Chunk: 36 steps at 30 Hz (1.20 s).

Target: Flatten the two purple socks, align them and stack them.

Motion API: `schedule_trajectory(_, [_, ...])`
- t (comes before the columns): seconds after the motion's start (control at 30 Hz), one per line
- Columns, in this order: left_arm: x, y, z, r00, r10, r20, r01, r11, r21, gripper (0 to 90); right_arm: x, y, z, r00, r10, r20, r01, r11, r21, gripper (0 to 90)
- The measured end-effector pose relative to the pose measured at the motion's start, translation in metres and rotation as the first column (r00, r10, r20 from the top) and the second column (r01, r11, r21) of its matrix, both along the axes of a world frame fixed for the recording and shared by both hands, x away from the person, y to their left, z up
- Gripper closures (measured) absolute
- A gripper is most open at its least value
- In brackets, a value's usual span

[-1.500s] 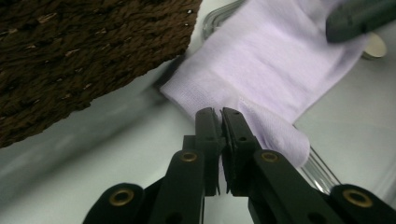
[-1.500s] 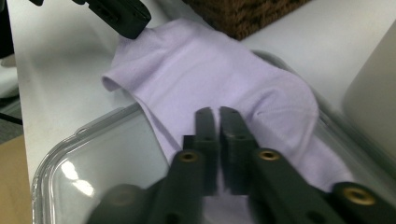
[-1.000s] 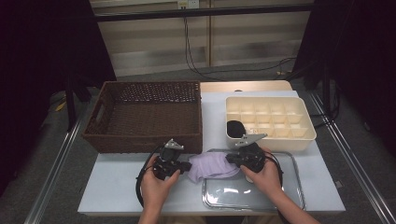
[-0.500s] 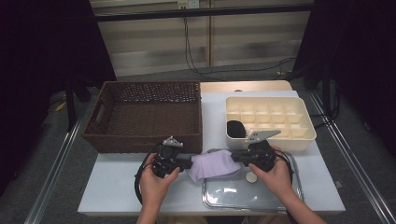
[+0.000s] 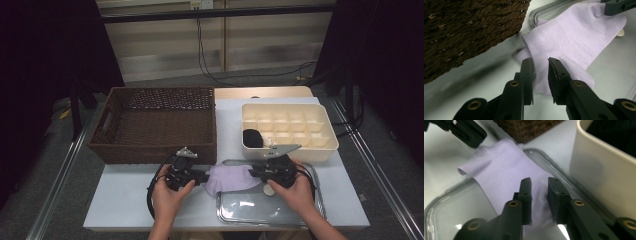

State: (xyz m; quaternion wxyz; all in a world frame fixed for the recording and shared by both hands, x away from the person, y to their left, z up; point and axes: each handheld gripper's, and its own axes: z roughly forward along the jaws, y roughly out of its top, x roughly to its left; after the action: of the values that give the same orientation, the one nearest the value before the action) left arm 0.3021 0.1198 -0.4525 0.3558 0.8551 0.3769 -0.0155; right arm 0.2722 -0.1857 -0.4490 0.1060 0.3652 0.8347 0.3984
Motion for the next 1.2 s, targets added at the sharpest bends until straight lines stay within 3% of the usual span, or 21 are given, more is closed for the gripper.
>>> schedule_trajectory(0.1, [-0.001, -0.002, -0.003, 0.9998, -0.014, -0.016, 0.014, 0.9999, 0.002, 75.1, 0.001, 0.006, 0.004, 0.9997, 0.016, 0.016, -0.016, 0.9998, -0.007, 71.1])
schedule_trajectory(0.13, [-0.001, -0.003, -0.004, 0.9994, -0.028, -0.02, 0.029, 0.9993, 0.024, 75.4, 0.001, 0.009, 0.003, 0.9995, 0.028, 0.014, -0.028, 0.9996, 0.001, 70.2])
schedule_trajectory(0.27, [-0.001, -0.009, -0.01, 0.9989, -0.039, -0.027, 0.041, 0.9973, 0.062, 77.9, 0.002, 0.022, -0.01, 0.9977, 0.068, -0.003, -0.068, 0.9963, -0.053, 71.5])
schedule_trajectory(0.37, [-0.001, -0.011, -0.011, 0.9984, -0.048, -0.031, 0.05, 0.9959, 0.075, 82.2, 0.003, 0.024, -0.019, 0.9967, 0.078, -0.022, -0.08, 0.9944, -0.07, 80.4])
schedule_trajectory(0.47, [-0.002, -0.013, -0.009, 0.9985, -0.045, -0.031, 0.047, 0.9953, 0.084, 85.3, 0.003, 0.023, -0.021, 0.9967, 0.07, -0.04, -0.072, 0.9964, -0.044, 89.5])
schedule_trajectory(0.53, [-0.002, -0.014, -0.006, 0.9987, -0.047, -0.021, 0.048, 0.9946, 0.092, 85.9, 0.004, 0.023, -0.02, 0.9961, 0.078, -0.041, -0.08, 0.9959, -0.043, 90.0])
schedule_trajectory(0.8, [0.0, -0.007, 0.012, 0.9982, -0.037, 0.048, 0.035, 0.9985, 0.042, 85.9, -0.001, 0.016, -0.011, 0.9954, 0.086, -0.043, -0.085, 0.9963, 0.004, 90.0])
schedule_trajectory(0.97, [0.006, -0.011, 0.006, 0.9978, -0.042, 0.051, 0.04, 0.9984, 0.041, 85.8, -0.005, 0.014, -0.007, 0.9953, 0.089, -0.039, -0.089, 0.9961, 0.005, 90.0])
schedule_trajectory(1.03, [0.008, -0.012, 0.002, 0.996, -0.042, 0.08, 0.037, 0.9978, 0.055, 85.2, -0.005, 0.013, -0.009, 0.9952, 0.088, -0.043, -0.088, 0.9961, 0.003, 90.0])
schedule_trajectory(1.1, [0.01, -0.015, -0.004, 0.9934, -0.022, 0.113, 0.015, 0.9981, 0.06, 76.4, -0.005, 0.014, -0.012, 0.9944, 0.091, -0.053, -0.091, 0.9957, -0.011, 90.0])
schedule_trajectory(1.13, [0.011, -0.015, -0.007, 0.9951, -0.036, 0.092, 0.03, 0.9974, 0.066, 75.1, -0.005, 0.015, -0.014, 0.9942, 0.089, -0.061, -0.09, 0.9958, -0.017, 90.0])
schedule_trajectory(1.2, [0.011, -0.018, -0.01, 0.9944, -0.039, 0.098, 0.034, 0.9979, 0.054, 69.5, -0.005, 0.016, -0.018, 0.9937, 0.092, -0.064, -0.094, 0.9954, -0.021, 90.0])
